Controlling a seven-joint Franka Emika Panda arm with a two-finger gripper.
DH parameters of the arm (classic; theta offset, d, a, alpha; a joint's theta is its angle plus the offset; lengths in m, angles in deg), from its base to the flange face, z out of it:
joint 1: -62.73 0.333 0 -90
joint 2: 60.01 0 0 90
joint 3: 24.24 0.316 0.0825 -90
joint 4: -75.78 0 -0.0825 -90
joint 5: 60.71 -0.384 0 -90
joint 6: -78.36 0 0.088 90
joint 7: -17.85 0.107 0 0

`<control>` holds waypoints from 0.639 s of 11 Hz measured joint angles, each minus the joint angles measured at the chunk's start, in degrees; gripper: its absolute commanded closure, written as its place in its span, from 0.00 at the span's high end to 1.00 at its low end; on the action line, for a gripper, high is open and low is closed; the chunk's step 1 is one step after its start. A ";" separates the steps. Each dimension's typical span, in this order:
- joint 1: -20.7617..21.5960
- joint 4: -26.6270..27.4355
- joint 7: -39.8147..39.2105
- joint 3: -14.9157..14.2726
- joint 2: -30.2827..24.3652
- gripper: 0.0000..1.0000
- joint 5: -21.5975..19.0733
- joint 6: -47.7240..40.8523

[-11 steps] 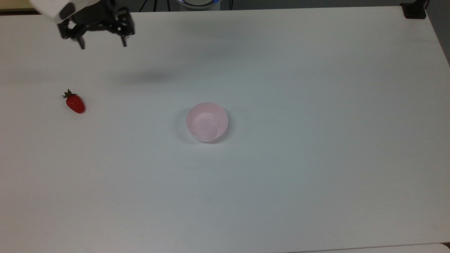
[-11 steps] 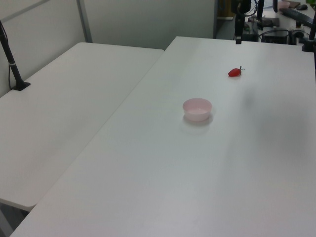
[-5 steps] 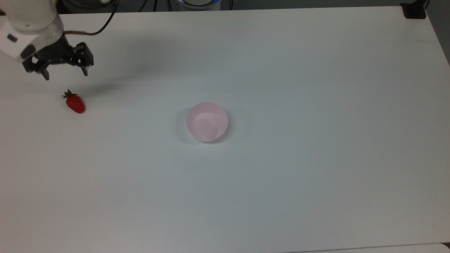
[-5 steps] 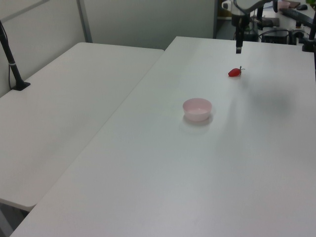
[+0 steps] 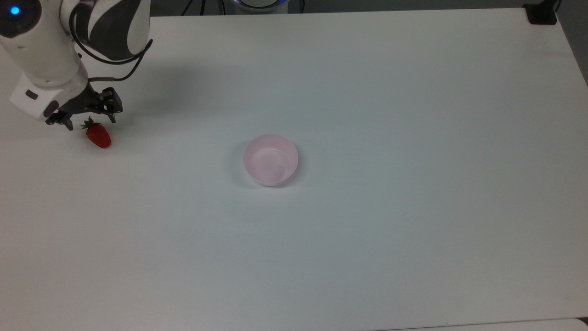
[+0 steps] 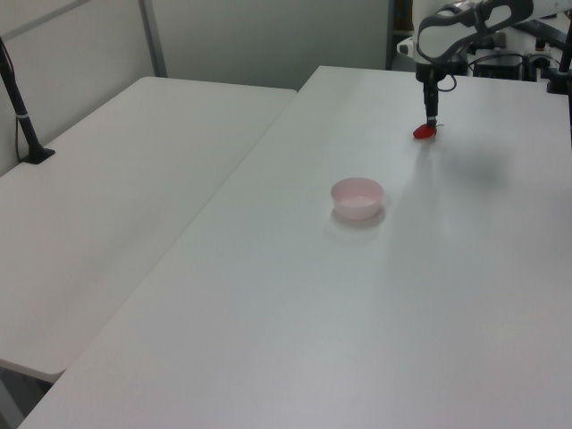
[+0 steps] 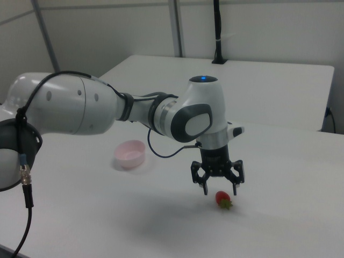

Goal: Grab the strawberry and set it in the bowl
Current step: 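Lower the gripper onto the strawberry and close on it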

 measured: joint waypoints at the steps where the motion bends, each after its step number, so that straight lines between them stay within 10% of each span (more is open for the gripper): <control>1: 0.01 -0.01 -0.15 0.04 0.67 0.70 0.87 0.03; 7: 0.08 -0.08 -0.25 0.07 3.79 0.42 2.05 3.40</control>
